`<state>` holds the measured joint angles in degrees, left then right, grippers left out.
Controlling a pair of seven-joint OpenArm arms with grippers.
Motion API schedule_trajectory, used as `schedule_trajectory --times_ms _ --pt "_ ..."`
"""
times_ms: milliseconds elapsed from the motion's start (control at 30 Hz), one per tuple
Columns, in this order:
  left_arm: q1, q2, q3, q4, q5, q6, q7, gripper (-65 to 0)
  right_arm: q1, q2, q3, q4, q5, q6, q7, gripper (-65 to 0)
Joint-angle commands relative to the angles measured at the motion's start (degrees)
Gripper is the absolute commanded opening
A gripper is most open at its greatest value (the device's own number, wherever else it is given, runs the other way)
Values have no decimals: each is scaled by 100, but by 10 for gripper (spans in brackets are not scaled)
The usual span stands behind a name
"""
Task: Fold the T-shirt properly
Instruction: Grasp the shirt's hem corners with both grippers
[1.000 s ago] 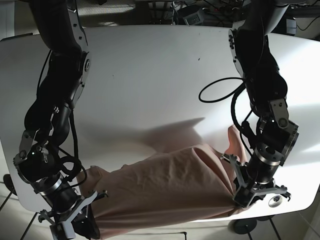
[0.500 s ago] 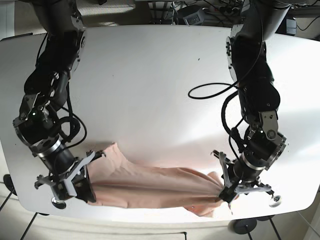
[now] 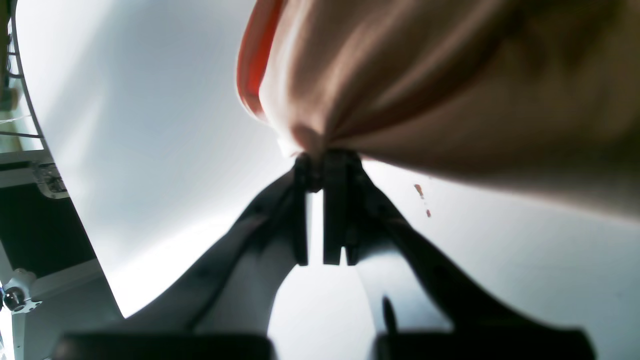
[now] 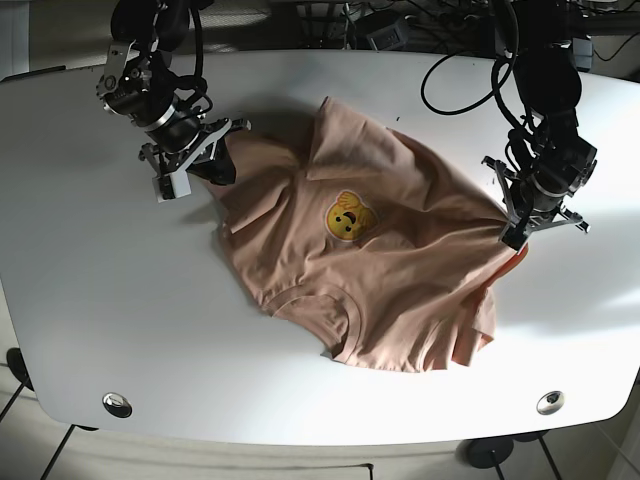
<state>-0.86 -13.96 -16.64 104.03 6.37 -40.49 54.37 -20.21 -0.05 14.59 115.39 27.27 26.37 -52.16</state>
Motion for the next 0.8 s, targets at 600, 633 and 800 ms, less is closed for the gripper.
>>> schedule_trajectory --times_ms 600,633,800 --pt "-454 -156 -696 476 -96 49 -131 -300 3335 625 -382 -3579 91 31 157 -89" --pt "-322 -156 -705 626 -105 49 -140 -300 3643 660 -400 -4071 100 40 166 -87" --pt "170 354 -1232 1021 -105 49 -140 -300 3977 757 -699 -5003 100 49 684 -87"
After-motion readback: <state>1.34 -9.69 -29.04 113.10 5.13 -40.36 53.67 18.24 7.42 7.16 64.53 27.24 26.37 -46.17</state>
